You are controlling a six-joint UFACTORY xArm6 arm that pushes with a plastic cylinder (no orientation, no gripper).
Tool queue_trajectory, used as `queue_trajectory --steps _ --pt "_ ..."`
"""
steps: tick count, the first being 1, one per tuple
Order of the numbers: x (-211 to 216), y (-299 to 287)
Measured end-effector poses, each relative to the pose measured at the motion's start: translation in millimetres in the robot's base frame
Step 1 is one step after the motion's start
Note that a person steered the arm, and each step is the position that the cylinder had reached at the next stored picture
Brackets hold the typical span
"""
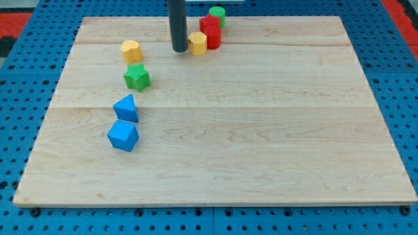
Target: Push the hexagon below the red circle
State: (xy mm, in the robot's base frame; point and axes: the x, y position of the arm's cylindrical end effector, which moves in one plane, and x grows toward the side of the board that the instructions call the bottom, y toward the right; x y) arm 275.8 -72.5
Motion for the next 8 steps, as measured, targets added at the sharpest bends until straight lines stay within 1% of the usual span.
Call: queue_trajectory --steps 1,3,5,7,8 --pt "-40.6 -15.2" --pt "-43.4 15.0" --pt "3.9 24.1" --pt "18.7 35.0" --pt "35.0 38.5"
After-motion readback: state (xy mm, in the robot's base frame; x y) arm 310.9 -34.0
